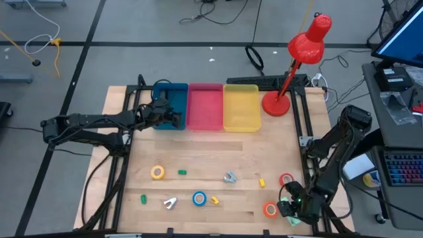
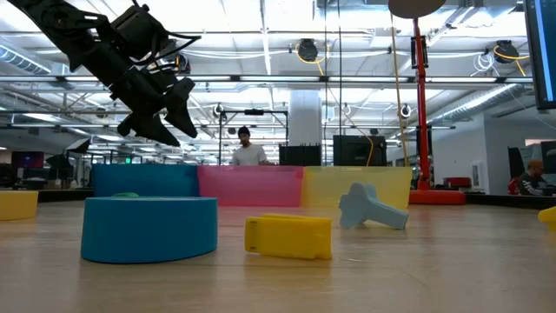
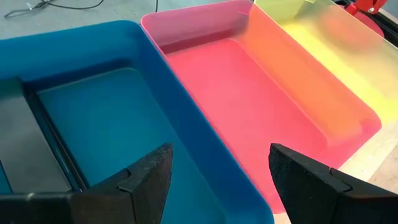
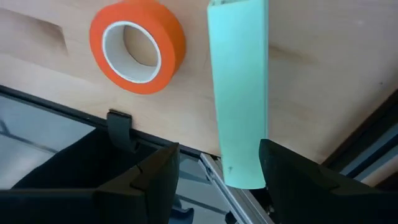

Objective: Pick and place Stapler, Stapler remover, tape
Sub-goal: Put the light blue stapler into the blue bin

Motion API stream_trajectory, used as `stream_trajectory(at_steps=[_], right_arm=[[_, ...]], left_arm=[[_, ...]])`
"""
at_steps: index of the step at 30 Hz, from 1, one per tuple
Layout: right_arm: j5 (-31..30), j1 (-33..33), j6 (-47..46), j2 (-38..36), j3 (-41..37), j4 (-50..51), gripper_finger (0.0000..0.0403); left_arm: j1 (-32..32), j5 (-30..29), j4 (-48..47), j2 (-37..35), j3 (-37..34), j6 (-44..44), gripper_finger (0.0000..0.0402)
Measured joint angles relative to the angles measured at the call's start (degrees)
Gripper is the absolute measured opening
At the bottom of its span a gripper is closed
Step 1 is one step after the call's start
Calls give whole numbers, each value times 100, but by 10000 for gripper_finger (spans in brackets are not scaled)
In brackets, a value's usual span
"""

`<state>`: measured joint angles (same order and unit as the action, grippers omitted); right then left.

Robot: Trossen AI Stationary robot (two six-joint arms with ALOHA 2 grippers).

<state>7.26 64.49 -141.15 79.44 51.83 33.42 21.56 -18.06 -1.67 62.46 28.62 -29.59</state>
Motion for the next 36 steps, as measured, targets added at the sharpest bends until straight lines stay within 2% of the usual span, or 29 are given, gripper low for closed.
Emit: stream_trajectory(at_steps=[8, 25, 36], right_arm=[[235, 8, -140, 207, 70, 39, 212], [323, 28, -268, 323, 82, 129, 212], [215, 28, -322, 343, 553, 785, 212]], left_arm=[[0, 0, 0, 0, 0, 0, 267], [0, 0, -28, 0, 0, 119, 267], [0, 0, -26, 0, 0, 140, 267]])
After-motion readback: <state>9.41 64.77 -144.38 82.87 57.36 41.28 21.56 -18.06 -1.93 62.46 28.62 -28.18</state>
